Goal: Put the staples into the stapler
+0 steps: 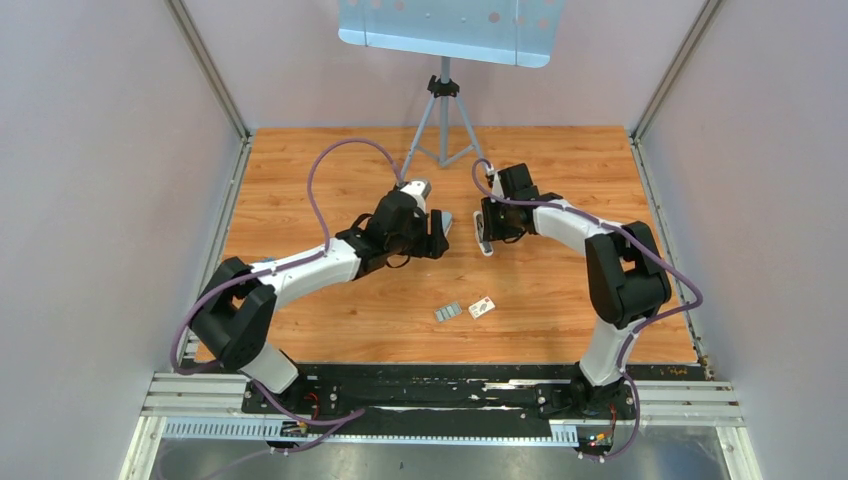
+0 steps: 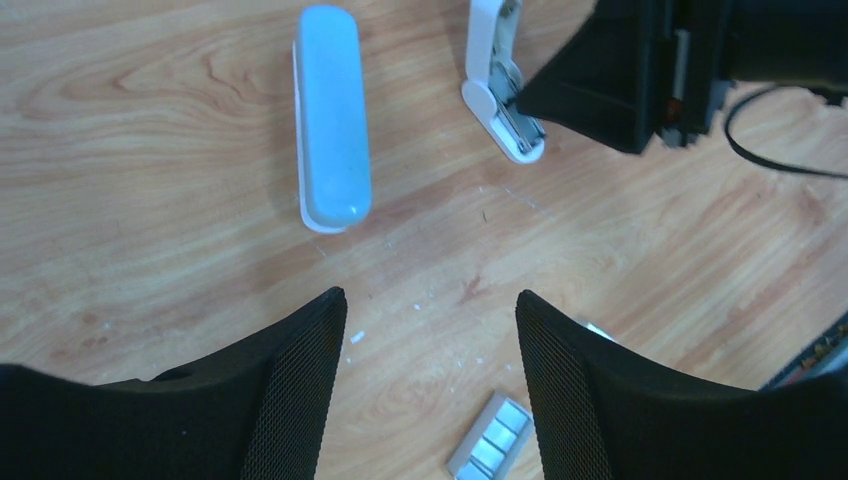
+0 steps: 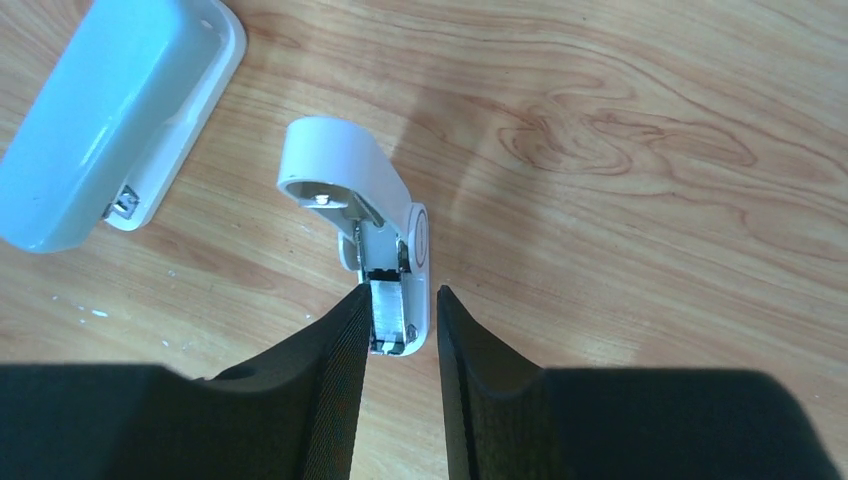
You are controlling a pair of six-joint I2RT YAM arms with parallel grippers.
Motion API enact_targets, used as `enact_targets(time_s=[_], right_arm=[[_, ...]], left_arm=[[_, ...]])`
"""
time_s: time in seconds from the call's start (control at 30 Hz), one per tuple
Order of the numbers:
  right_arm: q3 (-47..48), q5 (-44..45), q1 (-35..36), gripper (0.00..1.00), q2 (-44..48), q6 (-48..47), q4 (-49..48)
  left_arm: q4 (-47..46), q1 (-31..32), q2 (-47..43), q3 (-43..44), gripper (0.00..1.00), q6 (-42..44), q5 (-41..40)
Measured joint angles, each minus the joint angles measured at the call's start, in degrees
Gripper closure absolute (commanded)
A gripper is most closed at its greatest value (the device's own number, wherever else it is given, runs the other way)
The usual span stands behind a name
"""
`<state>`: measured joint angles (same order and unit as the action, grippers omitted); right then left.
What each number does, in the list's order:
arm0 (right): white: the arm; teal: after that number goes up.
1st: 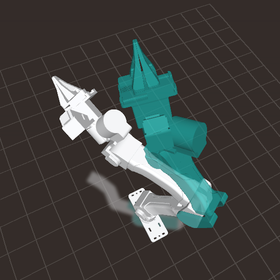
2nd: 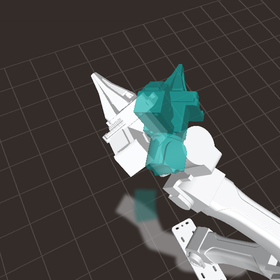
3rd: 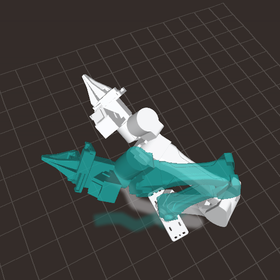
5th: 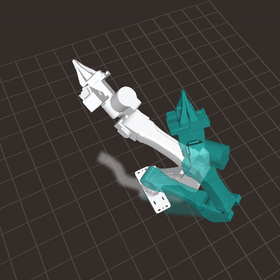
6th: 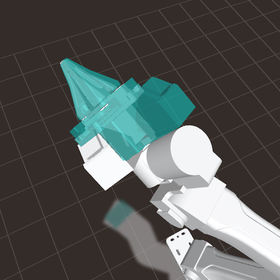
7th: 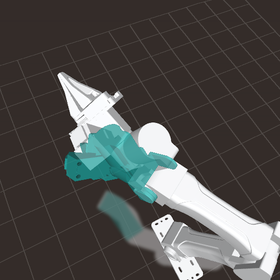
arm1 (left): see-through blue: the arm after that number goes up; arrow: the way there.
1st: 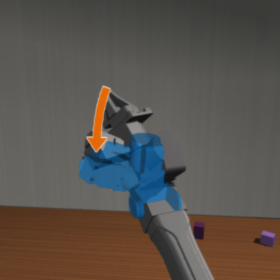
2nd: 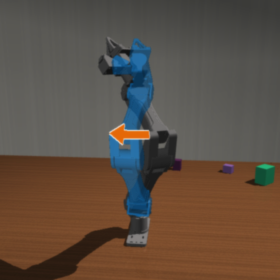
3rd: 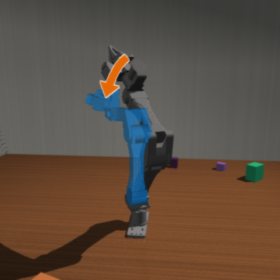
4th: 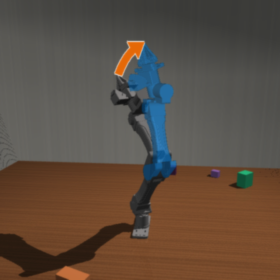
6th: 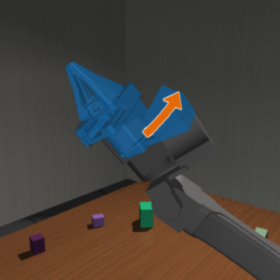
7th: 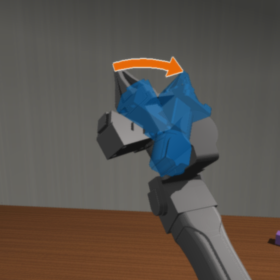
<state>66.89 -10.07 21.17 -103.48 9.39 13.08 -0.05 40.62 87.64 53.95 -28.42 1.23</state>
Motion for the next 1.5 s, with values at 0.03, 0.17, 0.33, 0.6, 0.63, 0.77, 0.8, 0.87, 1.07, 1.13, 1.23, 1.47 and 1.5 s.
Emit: enact_targets(time_s=[0.03, 0.17, 0.33, 0.6, 0.63, 0.77, 0.8, 0.87, 1.07, 1.13, 1.23, 1.47, 1.5], right_arm=[[0.0, 0.0, 0.0, 0.66, 0.3, 0.0, 0.2], [0.0, -0.1, -0.1, 0.67, 2.5, 0.1, 0.4], [0.0, -1.5, -1.3, 0.68, 3.3, 1.2, 0.5], [-1.1, -4.4, -1.9, 0.69, 3.2, 2.5, 0.1], [-1.2, -4.9, -1.9, 0.69, 3.1, 2.7, 0.1], [-1.6, -5.6, -2.0, 0.70, 2.2, 3.0, -0.2], [-1.8, -5.8, -2.0, 0.70, 1.9, 3.1, -0.3], [-2.1, -6.0, -2.0, 0.71, 1.6, 3.1, -0.3], [-3.0, -6.0, -2.3, 0.73, 1.3, 3.1, -0.4], [-3.1, -6.0, -2.4, 0.73, 1.3, 3.1, -0.5], [-3.2, -6.0, -2.7, 0.74, 1.3, 3.1, -0.6], [-3.2, -6.2, -3.0, 0.75, 0.7, 3.0, -1.0], [-3.2, -6.2, -3.0, 0.75, 0.7, 3.0, -1.2]], left_arm=[[-0.1, -0.2, 1.0, 0.6, 0.37, -0.1, -0.4], [-2.8, -1.5, 5.5, 4.0, 0.41, -0.9, -0.8], [-9.7, -2.9, 11.0, 8.1, 0.41, -2.3, 1.6], [-19.4, -3.1, 19.5, 13.9, 0.49, -3.3, 5.7], [-20.3, -3.1, 20.3, 14.4, 0.50, -3.5, 6.1], [-22.6, -3.5, 23.1, 15.5, 0.54, -4.6, 7.4], [-22.9, -3.7, 24.0, 16.1, 0.55, -5.0, 7.6], [-23.1, -4.0, 25.4, 16.9, 0.58, -5.7, 7.7], [-23.0, -4.9, 30.0, 20.4, 0.62, -7.4, 7.9], [-22.9, -5.0, 31.5, 21.6, 0.62, -7.7, 8.0], [-22.5, -5.1, 33.2, 23.3, 0.63, -8.2, 8.2], [-21.2, -5.2, 34.5, 25.7, 0.64, -8.3, 9.0], [-20.9, -5.2, 34.6, 25.9, 0.64, -8.3, 9.2]])
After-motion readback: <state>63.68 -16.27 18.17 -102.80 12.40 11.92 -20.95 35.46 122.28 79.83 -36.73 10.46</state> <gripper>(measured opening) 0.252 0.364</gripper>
